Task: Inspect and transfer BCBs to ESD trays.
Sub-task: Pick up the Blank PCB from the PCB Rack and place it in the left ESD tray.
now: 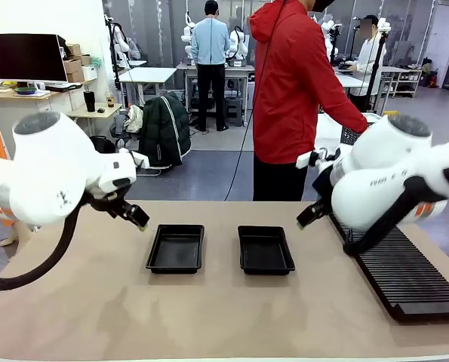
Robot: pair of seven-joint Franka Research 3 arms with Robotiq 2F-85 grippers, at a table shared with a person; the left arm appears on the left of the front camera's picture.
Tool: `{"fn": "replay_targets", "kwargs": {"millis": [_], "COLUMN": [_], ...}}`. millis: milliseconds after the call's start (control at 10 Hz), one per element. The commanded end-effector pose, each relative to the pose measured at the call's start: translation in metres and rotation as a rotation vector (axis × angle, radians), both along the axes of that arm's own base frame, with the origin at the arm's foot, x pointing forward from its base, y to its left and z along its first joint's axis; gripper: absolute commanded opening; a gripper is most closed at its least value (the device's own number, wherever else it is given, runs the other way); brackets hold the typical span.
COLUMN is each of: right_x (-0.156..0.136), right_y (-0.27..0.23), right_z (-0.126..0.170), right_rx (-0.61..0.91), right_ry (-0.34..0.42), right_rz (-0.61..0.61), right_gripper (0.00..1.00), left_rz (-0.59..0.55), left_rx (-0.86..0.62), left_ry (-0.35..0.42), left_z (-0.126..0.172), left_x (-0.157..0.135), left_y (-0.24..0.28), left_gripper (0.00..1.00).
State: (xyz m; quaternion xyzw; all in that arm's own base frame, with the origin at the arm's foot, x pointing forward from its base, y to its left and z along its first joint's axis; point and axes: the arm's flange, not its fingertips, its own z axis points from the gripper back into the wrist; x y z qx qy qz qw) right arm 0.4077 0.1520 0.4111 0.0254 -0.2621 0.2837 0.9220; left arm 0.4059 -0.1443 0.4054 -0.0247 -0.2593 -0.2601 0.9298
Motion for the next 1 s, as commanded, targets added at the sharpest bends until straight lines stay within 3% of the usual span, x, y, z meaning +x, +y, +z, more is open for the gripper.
{"fn": "replay_targets", "kwargs": {"millis": [0, 400, 500, 900], "right_x": [0.010, 0.035, 0.042, 0.065], "right_y": [-0.020, -0.073, -0.087, -0.140], "right_z": [0.057, 0.169, 0.193, 0.239], "right_rx": [0.054, 0.144, 0.190, 0.358], "right_ry": [0.079, 0.252, 0.328, 0.572], "right_rz": [-0.057, -0.182, -0.226, -0.334], "right_gripper": [1.00, 1.00, 1.00, 1.00], "left_rz": [0.081, 0.166, 0.219, 0.233], "left_rx": [-0.068, -0.286, -0.348, -0.542], "left_ry": [0.095, 0.239, 0.258, 0.377], "left_z": [0.053, 0.154, 0.177, 0.218], "left_x": [0.003, 0.012, 0.013, 0.016], "left_y": [0.012, 0.032, 0.043, 0.068], "left_gripper": [1.00, 1.00, 1.00, 1.00]}}
